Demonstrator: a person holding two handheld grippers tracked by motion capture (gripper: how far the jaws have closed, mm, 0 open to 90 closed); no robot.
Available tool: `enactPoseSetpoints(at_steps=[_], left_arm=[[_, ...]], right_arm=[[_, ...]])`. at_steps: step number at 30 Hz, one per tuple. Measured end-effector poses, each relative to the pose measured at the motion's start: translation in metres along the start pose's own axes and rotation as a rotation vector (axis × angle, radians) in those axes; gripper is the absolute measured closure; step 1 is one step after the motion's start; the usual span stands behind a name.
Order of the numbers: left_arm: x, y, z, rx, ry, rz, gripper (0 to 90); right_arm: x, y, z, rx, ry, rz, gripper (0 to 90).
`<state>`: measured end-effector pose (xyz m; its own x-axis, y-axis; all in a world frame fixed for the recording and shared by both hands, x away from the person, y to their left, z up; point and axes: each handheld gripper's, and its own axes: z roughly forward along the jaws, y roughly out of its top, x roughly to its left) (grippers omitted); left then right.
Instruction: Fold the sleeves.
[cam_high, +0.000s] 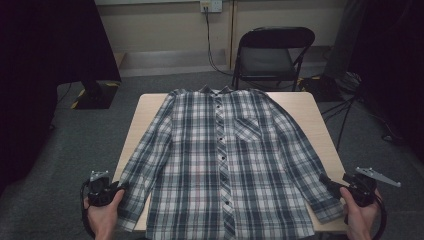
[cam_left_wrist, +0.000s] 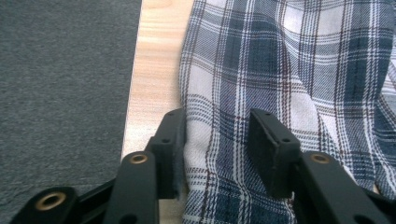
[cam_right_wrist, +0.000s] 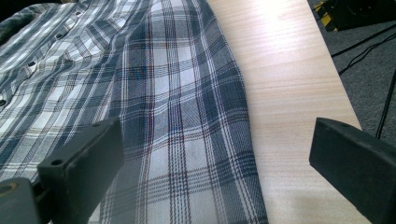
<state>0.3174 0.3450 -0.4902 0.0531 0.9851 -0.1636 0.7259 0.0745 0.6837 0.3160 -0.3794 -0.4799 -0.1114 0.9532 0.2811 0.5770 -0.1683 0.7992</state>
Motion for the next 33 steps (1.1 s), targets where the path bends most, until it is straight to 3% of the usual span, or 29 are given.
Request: enactPoseSetpoints(at_steps=[9, 17, 33], left_arm=[[-0.0012, 0.0011, 0.0013, 0.005, -0.005, 0.004, 74.8], [-0.0023, 0.0022, 0.0012, -0.001, -0.028, -0.019, 86.9], [-0.0027, 0.0039, -0.0035, -0.037, -0.085, -0.055, 87.4]], right_arm=[[-0.0009, 0.0002, 0.0007, 0.003, 0.001, 0.011, 2.3], [-0.0022, 0.0003, 0.0011, 0.007, 0.003, 0.021, 2.2], [-0.0036, 0.0005, 0.0011, 0.009, 0.008, 0.032, 2.1]])
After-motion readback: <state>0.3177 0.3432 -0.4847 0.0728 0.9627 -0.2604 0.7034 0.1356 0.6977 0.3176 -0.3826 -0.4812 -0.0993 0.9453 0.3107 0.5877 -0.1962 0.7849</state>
